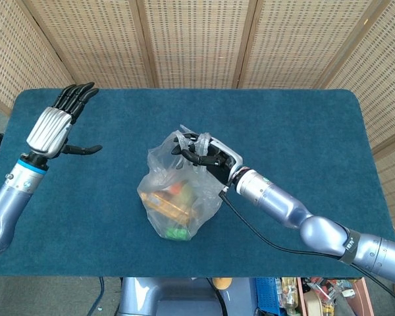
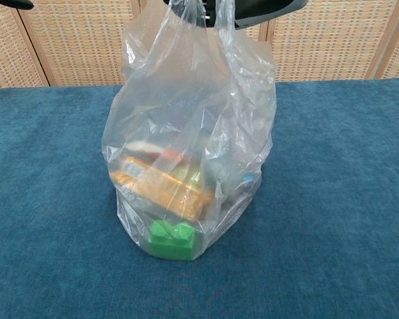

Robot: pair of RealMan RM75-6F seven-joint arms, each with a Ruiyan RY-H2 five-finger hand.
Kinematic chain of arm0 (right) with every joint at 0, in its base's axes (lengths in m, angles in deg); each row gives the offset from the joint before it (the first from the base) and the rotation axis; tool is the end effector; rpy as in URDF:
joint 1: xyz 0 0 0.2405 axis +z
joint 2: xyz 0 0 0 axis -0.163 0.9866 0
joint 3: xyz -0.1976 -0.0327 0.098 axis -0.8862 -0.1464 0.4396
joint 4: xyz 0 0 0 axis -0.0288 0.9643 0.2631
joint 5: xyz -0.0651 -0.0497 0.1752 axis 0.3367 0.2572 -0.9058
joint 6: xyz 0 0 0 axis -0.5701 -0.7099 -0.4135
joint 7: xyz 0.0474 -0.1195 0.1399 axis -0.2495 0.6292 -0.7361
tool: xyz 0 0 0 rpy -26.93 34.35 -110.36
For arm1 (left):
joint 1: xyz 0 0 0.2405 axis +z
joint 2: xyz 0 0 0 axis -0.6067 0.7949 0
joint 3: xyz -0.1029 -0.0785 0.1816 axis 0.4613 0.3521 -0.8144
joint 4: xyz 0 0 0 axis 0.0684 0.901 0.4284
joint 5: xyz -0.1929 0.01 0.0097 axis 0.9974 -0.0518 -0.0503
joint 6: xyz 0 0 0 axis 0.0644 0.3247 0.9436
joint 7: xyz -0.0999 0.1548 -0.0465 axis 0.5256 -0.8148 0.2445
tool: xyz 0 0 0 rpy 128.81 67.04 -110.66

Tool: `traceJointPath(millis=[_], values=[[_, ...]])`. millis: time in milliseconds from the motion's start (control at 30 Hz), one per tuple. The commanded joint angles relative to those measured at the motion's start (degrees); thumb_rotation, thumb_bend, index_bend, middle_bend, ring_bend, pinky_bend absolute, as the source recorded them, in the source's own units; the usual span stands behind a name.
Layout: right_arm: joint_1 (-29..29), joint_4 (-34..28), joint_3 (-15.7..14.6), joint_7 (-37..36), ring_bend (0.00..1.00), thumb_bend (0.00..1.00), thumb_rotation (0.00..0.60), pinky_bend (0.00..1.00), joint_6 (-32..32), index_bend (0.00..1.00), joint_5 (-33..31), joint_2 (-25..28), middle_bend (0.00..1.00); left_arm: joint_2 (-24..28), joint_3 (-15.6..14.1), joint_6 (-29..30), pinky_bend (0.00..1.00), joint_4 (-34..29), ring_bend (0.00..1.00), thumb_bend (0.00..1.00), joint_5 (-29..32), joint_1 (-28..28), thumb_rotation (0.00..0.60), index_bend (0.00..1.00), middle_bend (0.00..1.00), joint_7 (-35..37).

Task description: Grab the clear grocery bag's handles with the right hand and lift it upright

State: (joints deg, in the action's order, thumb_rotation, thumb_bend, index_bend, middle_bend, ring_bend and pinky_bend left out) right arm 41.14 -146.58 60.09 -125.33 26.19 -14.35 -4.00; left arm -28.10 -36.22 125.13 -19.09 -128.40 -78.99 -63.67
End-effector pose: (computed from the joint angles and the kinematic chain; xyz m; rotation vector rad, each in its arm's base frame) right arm 0.0431 -0.3766 0.0661 -0.6795 2.5049 -1.2444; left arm -0.1172 0.4018 0.1766 -1.6652 -0.7482 -1.3785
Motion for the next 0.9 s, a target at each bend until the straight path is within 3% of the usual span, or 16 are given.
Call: traceJointPath(millis=[33, 133, 200, 300, 567, 733, 900], values=[[0.55, 0.07, 0.00, -0.33, 0.27, 0.47, 0.600, 0.41, 0.07, 0.35, -0.59, -0.04, 0.47, 0.43, -0.65, 0.97, 0.00, -0.01, 0.00, 0.08, 0.12, 1.44, 0.599, 0.00, 0.00, 0.89], [1.62, 0.49, -0.53, 0.14, 0.30, 0.33, 0.600, 0.41, 0.65, 0.36, -0.76, 0.12, 0.49, 1.28, -1.38, 2.10, 0.00, -0.71, 0.00, 0.08, 0.13, 3.45, 0.600, 0.00, 0.00, 2.27], [2.04, 0.64, -0.79, 0.58, 0.32, 0.16, 0.600, 0.41, 1.69, 0.37, -0.48, 0.40, 0.53, 1.80, -1.69, 2.53, 0.00, -1.32, 0.00, 0.08, 0.38, 4.44, 0.600, 0.00, 0.00, 2.59], [2.90, 1.00, -1.37, 1.49, 0.34, 0.01, 0.600, 0.42, 4.75, 0.40, 0.14, 1.36, 0.57, 3.11, -2.59, 3.58, 0.00, -3.24, 0.00, 0.08, 1.01, 6.86, 0.600, 0.00, 0.00, 1.79], [5.33, 0.45, -2.18, 1.86, 0.38, 0.01, 0.600, 0.52, 7.65, 0.41, -0.32, 3.92, 0.58, 4.03, -4.54, 7.26, 0.00, -6.29, 0.00, 0.08, 2.19, 12.84, 0.600, 0.00, 0.00, 1.12], [7.37, -0.81, -3.24, 1.19, 0.40, 0.21, 0.600, 0.52, 5.01, 0.43, -2.34, 5.89, 0.61, 3.47, -5.50, 9.40, 0.00, -5.95, 0.00, 0.08, 1.76, 15.84, 0.600, 0.00, 0.00, 2.48], [8.65, -1.55, -4.93, 1.73, 0.41, 0.26, 0.600, 0.52, 2.58, 0.45, -3.17, 7.01, 0.61, 2.59, -6.26, 10.71, 0.00, -5.46, 0.00, 0.08, 1.95, 18.06, 0.600, 0.00, 0.00, 2.54]])
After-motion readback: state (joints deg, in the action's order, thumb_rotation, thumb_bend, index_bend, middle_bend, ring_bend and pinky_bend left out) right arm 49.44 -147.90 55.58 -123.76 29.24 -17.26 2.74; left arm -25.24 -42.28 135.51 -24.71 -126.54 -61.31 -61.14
